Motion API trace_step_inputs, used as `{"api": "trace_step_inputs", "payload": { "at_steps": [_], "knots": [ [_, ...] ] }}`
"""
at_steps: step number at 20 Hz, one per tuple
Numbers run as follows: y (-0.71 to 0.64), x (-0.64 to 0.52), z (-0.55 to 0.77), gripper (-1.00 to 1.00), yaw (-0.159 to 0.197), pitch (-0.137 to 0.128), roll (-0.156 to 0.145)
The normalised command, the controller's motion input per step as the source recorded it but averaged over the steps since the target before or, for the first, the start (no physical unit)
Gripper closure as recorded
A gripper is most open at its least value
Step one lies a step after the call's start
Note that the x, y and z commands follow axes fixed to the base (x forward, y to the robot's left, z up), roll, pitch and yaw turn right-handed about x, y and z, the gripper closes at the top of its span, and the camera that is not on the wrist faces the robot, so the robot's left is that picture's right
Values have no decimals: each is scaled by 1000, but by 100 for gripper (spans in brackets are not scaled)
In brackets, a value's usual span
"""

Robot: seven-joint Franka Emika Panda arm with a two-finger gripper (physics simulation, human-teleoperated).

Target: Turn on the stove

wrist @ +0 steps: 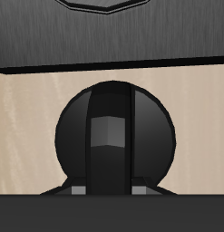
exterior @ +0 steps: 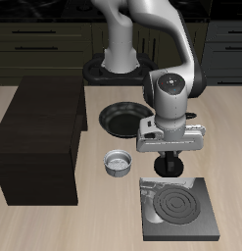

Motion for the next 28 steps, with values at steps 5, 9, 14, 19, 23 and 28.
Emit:
{"api": "trace_step_inputs", "payload": {
  "at_steps": [5, 9, 14, 19, 23, 28],
  "knots": [
    [-216, 186, -74, 100, 51, 18, -24],
    [-185, 80, -77, 100, 43, 24, -16],
    [-341, 145, 40, 100, 21, -4, -45],
    [-272, 18, 8, 100, 28, 14, -29],
    [-272, 7, 58, 100, 71, -32, -41],
    [-181, 15, 20, 100, 90, -21, -50]
  ]
}}
